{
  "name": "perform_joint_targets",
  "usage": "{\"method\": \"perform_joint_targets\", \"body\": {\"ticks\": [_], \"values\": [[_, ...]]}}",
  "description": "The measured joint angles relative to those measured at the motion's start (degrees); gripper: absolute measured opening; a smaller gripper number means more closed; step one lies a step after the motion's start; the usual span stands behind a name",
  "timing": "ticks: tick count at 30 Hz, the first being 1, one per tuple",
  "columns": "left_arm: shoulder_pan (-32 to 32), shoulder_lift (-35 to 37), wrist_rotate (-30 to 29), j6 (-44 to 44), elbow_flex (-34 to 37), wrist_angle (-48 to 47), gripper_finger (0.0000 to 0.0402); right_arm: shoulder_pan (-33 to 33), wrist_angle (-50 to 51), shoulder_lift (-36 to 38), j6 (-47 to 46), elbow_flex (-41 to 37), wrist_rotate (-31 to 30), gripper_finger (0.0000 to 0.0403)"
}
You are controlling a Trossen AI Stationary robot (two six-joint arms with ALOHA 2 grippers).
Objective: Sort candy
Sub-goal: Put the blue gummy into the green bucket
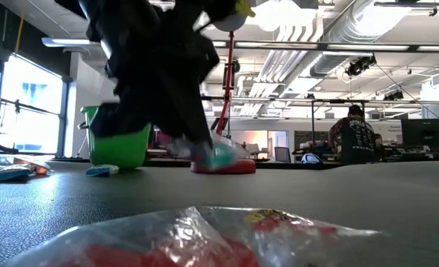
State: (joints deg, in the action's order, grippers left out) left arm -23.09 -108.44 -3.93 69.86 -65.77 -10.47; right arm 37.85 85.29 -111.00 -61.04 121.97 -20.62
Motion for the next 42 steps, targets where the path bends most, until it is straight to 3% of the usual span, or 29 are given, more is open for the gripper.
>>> {"method": "perform_joint_targets", "body": {"ticks": [21, 28, 33, 38, 42], "values": [[0.4, 35.7, -30.7, -6.1, -0.1, -52.2, 0.0001, -1.6, -4.1, 0.0, 0.6, 0.0, -0.2, 0.0142], [6.6, 44.9, -37.8, -8.0, -0.1, -65.8, 0.0001, -1.6, -5.2, 0.0, 0.5, 0.0, -0.2, 0.0142], [16.9, 49.3, -38.2, -15.7, -0.1, -67.5, 0.0001, -1.6, -6.4, 0.0, -1.4, 0.0, -0.4, 0.0142], [31.7, 50.7, -30.4, -30.5, 0.4, -63.8, 0.0001, -2.7, -2.8, 0.0, -17.0, 0.0, -3.0, 0.0142], [43.7, 49.8, -22.1, -43.0, 0.5, -57.9, 0.0001, -3.7, -1.9, 0.0, -23.3, 0.0, -3.1, 0.0142]]}}
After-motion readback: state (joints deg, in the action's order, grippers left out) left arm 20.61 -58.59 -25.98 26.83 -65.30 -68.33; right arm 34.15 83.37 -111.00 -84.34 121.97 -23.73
